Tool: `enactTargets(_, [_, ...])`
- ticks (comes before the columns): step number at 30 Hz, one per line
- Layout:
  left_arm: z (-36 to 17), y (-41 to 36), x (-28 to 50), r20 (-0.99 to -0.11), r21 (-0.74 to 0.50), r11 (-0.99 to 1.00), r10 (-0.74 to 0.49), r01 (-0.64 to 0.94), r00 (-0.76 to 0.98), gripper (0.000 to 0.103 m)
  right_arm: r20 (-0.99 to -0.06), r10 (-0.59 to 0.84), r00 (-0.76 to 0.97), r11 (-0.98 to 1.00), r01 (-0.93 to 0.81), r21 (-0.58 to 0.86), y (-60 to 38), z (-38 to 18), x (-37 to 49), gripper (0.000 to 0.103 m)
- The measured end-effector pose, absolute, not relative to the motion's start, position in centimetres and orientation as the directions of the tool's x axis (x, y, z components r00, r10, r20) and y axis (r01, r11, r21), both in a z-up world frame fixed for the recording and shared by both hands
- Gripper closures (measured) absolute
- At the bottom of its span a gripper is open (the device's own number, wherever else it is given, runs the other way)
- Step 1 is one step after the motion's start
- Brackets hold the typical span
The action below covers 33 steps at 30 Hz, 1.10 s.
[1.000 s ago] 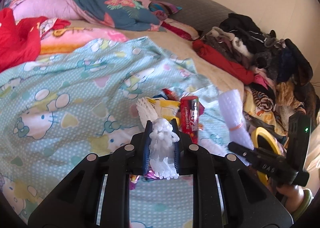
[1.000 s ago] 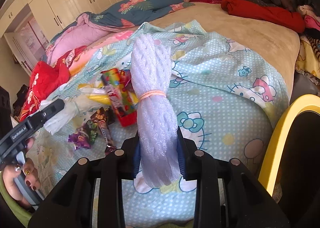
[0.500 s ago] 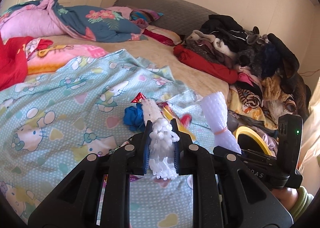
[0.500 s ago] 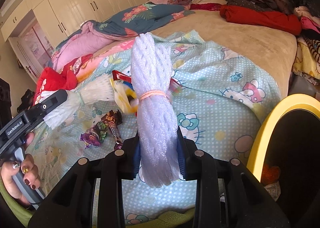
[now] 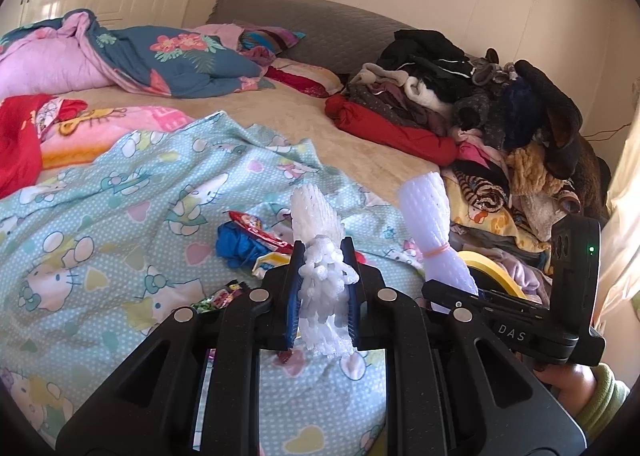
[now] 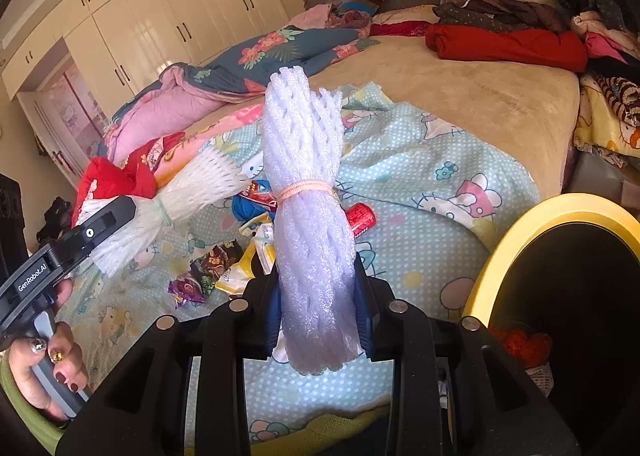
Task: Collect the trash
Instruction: 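Carry both white mesh nets over the yellow bin and release them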
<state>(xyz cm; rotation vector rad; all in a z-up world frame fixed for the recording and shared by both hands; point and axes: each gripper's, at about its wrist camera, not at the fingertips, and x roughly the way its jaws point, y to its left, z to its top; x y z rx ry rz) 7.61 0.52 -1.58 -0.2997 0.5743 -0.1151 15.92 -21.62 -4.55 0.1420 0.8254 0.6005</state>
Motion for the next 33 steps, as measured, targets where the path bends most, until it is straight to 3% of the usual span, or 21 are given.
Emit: enactTargets(33, [-0.4,-7.9,7.3,-0.489,-0.287,0.934,-0.333,0.212,0.806,0.090,-0.591,0.481,0.647,0.876,-0.320,0.362,-30.7,-2.3,15.2,0.074])
